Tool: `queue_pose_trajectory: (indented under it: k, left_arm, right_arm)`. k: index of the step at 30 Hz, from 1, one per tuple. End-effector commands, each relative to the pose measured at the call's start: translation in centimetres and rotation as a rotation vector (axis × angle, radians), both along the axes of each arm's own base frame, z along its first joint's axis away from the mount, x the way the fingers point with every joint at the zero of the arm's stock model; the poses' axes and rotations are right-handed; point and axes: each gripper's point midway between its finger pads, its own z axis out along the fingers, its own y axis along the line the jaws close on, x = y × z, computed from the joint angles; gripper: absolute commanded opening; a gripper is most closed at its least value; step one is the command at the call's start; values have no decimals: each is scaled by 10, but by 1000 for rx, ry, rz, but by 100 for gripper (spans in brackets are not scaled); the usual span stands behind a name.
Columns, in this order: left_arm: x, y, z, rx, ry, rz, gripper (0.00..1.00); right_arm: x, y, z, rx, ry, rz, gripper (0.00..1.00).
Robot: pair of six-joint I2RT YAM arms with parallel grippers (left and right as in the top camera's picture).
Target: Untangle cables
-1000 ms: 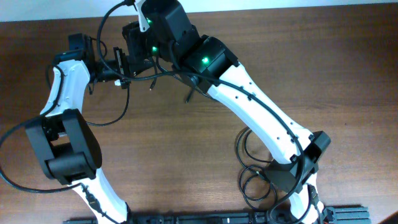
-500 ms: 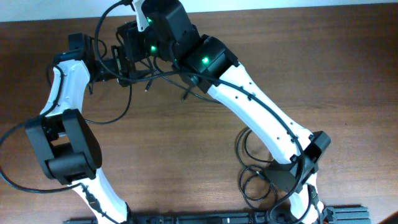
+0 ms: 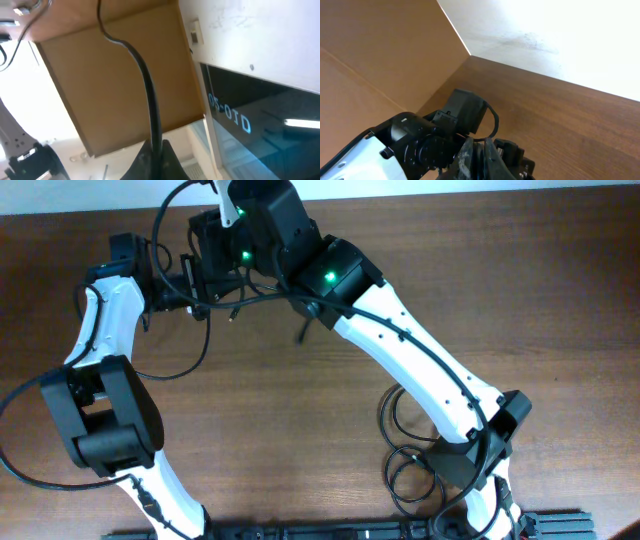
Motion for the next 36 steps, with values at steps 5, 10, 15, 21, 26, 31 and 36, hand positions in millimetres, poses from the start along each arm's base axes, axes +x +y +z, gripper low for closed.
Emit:
queue_pose_trajectory:
  k: [5, 10, 15, 21, 26, 31, 36]
  left_arm:
    - [38, 33, -31, 480, -334, 56, 0]
    - [53, 84, 70, 1069, -750, 172, 0]
    - [42, 147, 198, 1619, -916, 534, 0]
    - [78, 243, 202, 2299, -728, 660, 0]
    - [156, 254, 156, 2585, -898, 377, 0]
    - [169, 313, 48, 2629, -714, 22, 20]
    - [169, 301, -15, 2254, -965, -217, 94]
  right_arm:
    - [41, -146, 10, -86, 113, -260, 33]
    - [46, -264, -49, -239, 393, -463, 47]
    - [20, -301, -79, -324, 573, -513, 54]
    - [7, -303, -87, -353, 627, -505, 54]
    - [1, -305, -96, -375, 666, -502, 54]
    - [-5, -307, -123, -416, 738, -496, 54]
    - [-5, -300, -129, -406, 750, -472, 54]
